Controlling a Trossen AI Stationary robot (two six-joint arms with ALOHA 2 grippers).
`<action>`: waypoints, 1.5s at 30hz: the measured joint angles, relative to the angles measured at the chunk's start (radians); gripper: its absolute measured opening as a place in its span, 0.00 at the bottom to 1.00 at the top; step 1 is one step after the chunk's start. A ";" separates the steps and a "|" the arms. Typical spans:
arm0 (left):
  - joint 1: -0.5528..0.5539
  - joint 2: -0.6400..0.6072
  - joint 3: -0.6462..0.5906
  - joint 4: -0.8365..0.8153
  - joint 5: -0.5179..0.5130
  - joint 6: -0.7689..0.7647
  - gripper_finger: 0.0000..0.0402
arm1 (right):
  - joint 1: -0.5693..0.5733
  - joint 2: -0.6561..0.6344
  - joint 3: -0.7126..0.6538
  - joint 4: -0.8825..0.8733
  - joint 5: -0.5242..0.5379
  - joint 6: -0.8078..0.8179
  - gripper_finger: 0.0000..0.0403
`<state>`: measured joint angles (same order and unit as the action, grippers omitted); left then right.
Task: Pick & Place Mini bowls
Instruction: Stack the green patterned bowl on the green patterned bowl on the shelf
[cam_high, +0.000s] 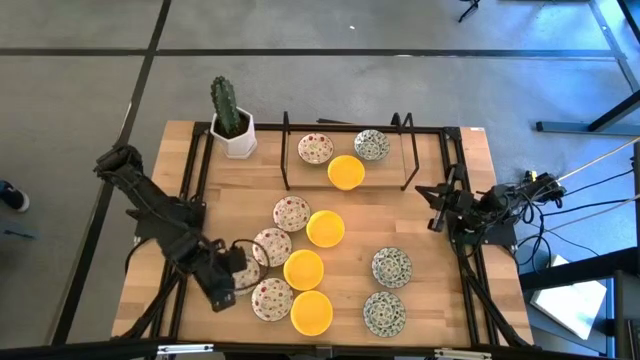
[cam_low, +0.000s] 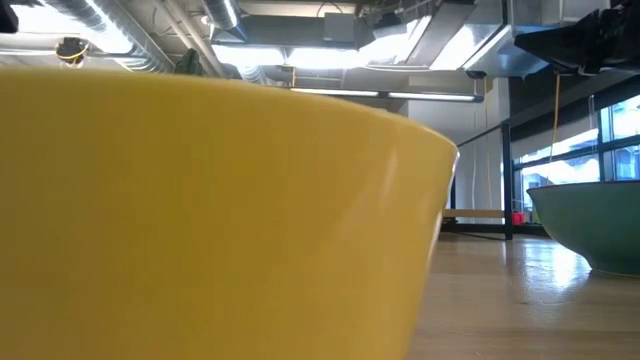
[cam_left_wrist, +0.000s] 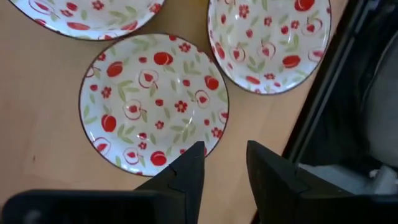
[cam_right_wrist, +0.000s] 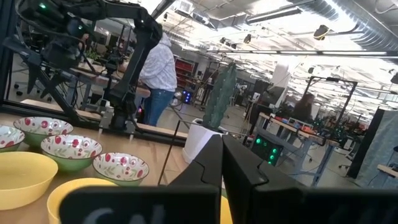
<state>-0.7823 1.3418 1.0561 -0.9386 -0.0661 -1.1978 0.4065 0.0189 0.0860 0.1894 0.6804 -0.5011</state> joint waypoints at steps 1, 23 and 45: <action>-0.011 0.000 0.000 0.000 -0.022 -0.007 0.27 | 0.000 0.000 0.000 0.000 0.000 0.000 0.02; -0.118 0.310 0.060 0.202 -0.005 0.151 0.26 | 0.000 0.000 0.000 0.000 -0.002 0.004 0.02; -0.103 0.290 0.192 0.092 -0.168 0.211 0.58 | 0.000 0.000 0.000 -0.001 -0.002 0.052 0.02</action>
<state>-0.8856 1.6314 1.2480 -0.8463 -0.2344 -0.9864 0.4066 0.0189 0.0860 0.1886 0.6781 -0.4488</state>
